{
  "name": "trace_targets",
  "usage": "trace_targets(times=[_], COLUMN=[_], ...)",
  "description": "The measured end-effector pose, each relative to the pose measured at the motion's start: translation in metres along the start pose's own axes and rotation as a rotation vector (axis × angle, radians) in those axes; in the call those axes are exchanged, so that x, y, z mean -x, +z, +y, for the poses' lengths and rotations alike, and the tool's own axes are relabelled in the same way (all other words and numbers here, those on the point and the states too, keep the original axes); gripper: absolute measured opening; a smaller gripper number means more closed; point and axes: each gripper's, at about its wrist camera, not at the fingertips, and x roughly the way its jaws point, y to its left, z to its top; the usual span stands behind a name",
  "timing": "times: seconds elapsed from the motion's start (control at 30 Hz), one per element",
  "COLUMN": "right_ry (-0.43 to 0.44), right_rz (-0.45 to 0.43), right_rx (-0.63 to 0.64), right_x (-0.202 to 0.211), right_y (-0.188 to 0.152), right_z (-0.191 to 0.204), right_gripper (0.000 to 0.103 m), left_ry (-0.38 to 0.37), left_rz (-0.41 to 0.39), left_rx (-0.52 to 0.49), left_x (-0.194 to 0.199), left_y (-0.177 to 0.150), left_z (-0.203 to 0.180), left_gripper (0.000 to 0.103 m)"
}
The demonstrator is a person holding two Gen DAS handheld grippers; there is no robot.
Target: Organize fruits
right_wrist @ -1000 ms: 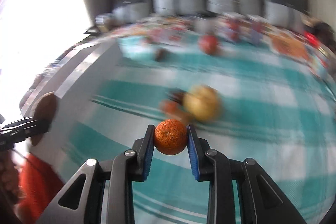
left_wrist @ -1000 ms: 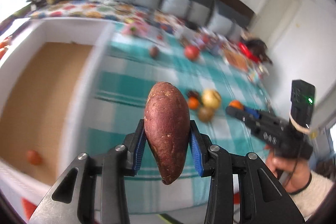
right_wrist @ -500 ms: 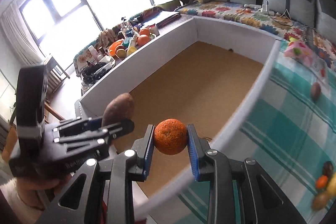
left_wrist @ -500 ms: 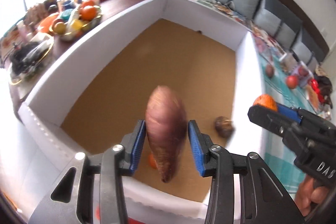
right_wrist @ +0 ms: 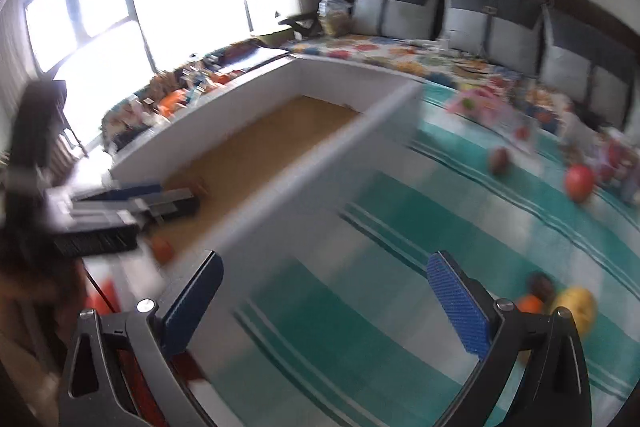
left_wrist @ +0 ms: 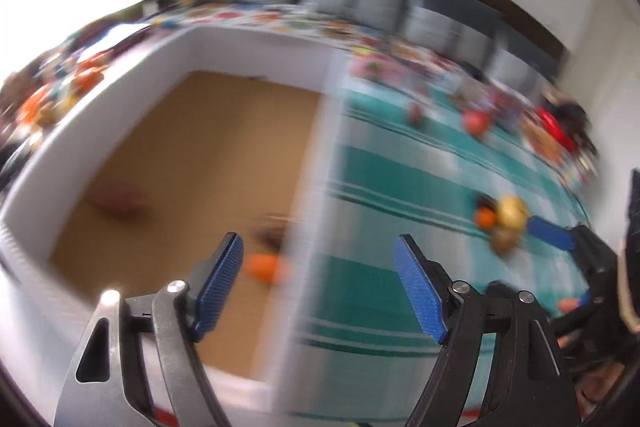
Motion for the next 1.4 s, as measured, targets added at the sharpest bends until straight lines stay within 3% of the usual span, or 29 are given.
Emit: trace_targets(times=[0.1, 0.27, 0.33, 0.43, 0.6, 0.73, 1.4], right_ry=[-0.144, -0.398, -0.465, -0.513, -0.509, -0.473, -0.485], right_rz=[0.028, 0.107, 0.116, 0.133, 0.122, 0.12, 0.118], right_rx=[-0.003, -0.077, -0.191, -0.357, -0.435, -0.477, -0.472], right_x=[0.018, 0.031, 0.038, 0.044, 0.045, 0.042, 0.043], right_y=[-0.065, -0.149, -0.173, -0.197, -0.211, -0.21, -0.21], right_z=[-0.044, -0.122, -0.158, -0.203, -0.233, -0.246, -0.232], right_gripper=[0.101, 0.101, 0.101, 0.101, 0.102, 0.103, 0.103], left_ry=[-0.069, -0.142, -0.132, -0.096, -0.055, -0.009, -0.009], left_rz=[0.047, 0.243, 0.256, 0.215, 0.113, 0.065, 0.068], left_rx=[-0.118, -0.237, -0.26, -0.269, -0.236, -0.312, -0.313], left_x=[-0.018, -0.08, -0.097, -0.118, -0.145, -0.155, -0.157], left_y=[-0.018, -0.067, -0.076, -0.076, -0.063, -0.071, -0.071], left_z=[-0.061, -0.136, -0.151, -0.165, -0.164, -0.173, -0.173], left_gripper=[0.087, 0.087, 0.087, 0.087, 0.087, 0.09, 0.093])
